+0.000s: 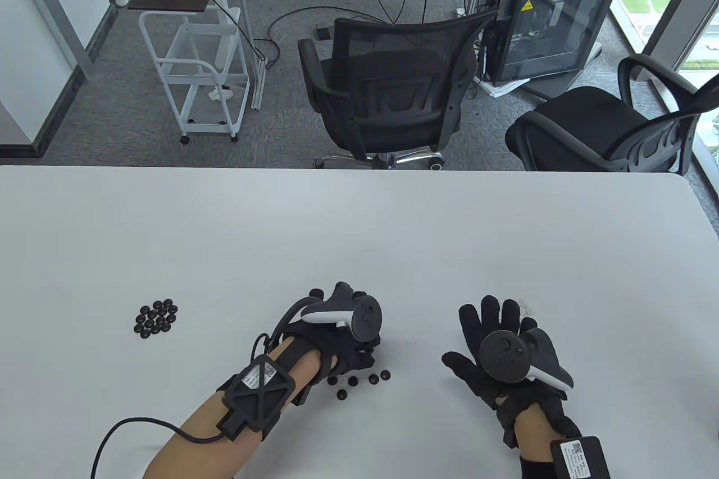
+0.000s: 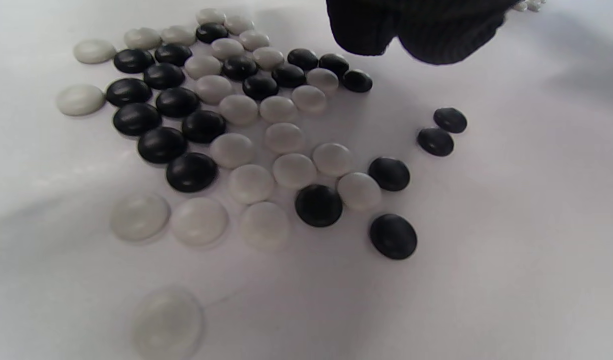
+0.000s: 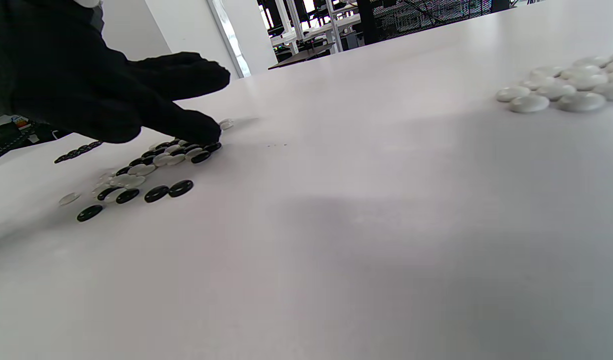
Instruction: Go stone sorting task
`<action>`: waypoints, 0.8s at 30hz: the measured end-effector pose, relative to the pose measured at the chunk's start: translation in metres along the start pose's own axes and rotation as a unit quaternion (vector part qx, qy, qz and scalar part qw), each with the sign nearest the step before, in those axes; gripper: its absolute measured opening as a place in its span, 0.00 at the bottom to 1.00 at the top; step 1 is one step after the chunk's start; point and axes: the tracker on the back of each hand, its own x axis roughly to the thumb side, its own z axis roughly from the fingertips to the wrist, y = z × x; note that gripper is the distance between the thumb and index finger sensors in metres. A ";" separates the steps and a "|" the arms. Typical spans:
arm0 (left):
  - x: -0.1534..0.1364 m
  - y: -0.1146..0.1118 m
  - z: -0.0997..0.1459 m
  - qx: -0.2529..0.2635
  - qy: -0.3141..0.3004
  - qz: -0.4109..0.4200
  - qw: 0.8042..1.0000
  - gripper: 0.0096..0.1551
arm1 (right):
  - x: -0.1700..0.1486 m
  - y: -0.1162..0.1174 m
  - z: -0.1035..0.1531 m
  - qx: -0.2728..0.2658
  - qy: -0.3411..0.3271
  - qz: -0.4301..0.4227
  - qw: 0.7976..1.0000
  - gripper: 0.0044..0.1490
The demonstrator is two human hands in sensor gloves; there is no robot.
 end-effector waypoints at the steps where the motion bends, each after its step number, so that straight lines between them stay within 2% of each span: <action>1: -0.001 -0.001 -0.006 -0.009 0.004 0.003 1.000 0.37 | -0.001 0.000 0.000 0.000 0.001 -0.001 1.000 0.58; 6: -0.014 0.024 -0.033 0.004 0.016 0.081 0.997 0.36 | -0.003 -0.001 0.002 0.003 0.005 -0.001 1.000 0.58; 9: -0.037 0.043 -0.049 0.016 0.049 0.167 0.985 0.36 | -0.003 -0.001 0.003 0.006 0.005 0.003 1.000 0.58; 12: -0.063 0.050 -0.049 0.033 0.083 0.206 0.974 0.35 | -0.003 -0.002 0.004 0.007 0.004 0.000 1.000 0.58; 14: -0.087 0.047 -0.042 0.036 0.098 0.222 0.969 0.35 | -0.003 -0.003 0.005 0.004 0.001 0.001 1.000 0.58; 17: -0.136 0.036 -0.018 0.038 0.150 0.261 0.953 0.35 | -0.002 -0.005 0.007 0.003 -0.001 0.005 1.000 0.58; 20: -0.186 0.016 0.014 0.039 0.204 0.296 0.932 0.35 | -0.004 -0.005 0.008 0.006 0.001 0.007 1.000 0.58; 24: -0.235 -0.014 0.053 0.045 0.249 0.349 0.903 0.34 | -0.007 -0.004 0.008 0.015 0.006 0.009 1.000 0.58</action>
